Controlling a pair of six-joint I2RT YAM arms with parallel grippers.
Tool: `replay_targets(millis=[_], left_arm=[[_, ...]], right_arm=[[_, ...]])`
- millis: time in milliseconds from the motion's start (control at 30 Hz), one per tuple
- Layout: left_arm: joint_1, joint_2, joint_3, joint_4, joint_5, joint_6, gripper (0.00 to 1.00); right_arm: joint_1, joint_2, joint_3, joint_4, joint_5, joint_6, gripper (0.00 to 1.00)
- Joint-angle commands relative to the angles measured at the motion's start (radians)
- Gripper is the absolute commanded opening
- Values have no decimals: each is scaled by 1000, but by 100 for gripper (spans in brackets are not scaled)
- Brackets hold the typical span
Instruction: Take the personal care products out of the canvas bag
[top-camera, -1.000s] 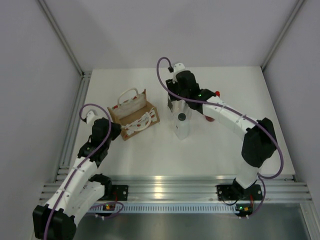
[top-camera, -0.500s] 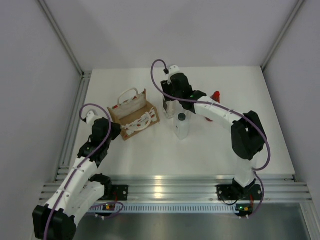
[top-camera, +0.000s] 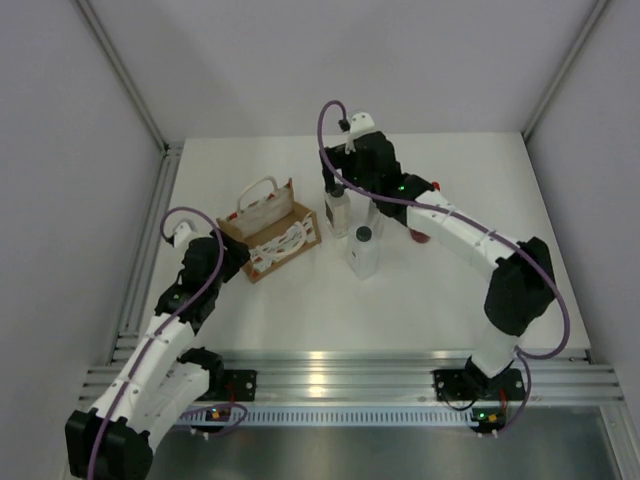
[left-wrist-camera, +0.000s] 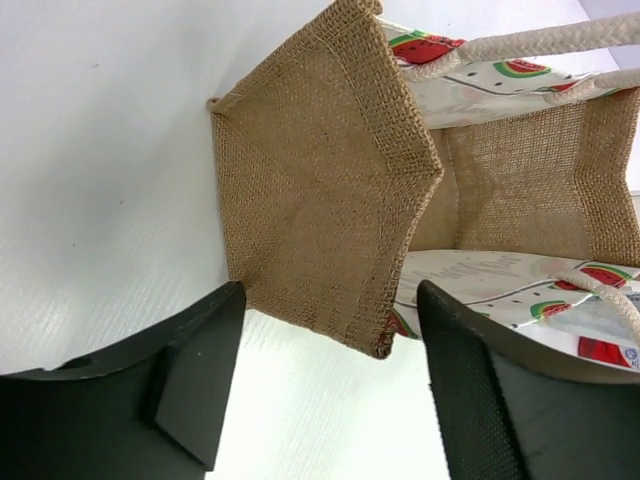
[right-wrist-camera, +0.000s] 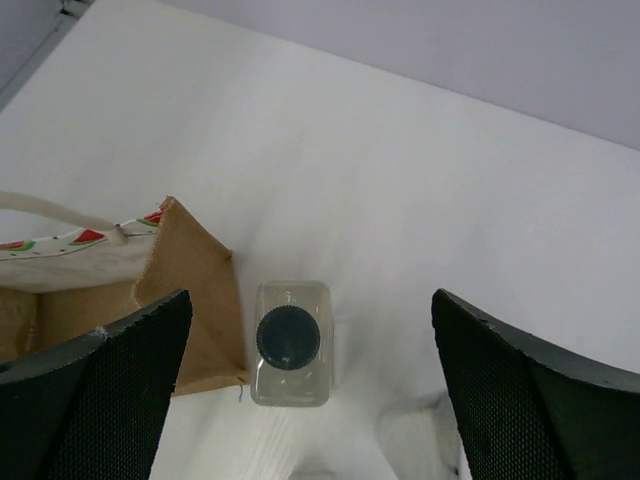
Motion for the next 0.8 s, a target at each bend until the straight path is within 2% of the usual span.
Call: replay_targets(millis=[0, 67, 167, 200, 467, 600, 700, 767], left_arm=[[2, -7, 65, -26, -17, 39, 76], [2, -13, 100, -60, -21, 58, 85], [2, -27, 166, -118, -26, 106, 92], [2, -30, 210, -136, -32, 126, 98], [2, 17, 481, -369, 8, 320, 99], [2, 11, 599, -507, -99, 420, 99], [2, -39, 608, -561, -205, 469, 99], [-1, -103, 593, -563, -190, 489, 98]], right_arm=[[11, -196, -30, -7, 25, -10, 99], [11, -253, -62, -27, 58, -19, 99], [6, -370, -127, -78, 135, -42, 100], [2, -423, -154, -96, 153, -44, 100], [-71, -703, -347, -292, 396, -19, 99], [-100, -898, -449, -419, 463, 31, 99], [-103, -1005, -489, -484, 471, 45, 99], [-103, -1059, -495, -522, 486, 51, 99]])
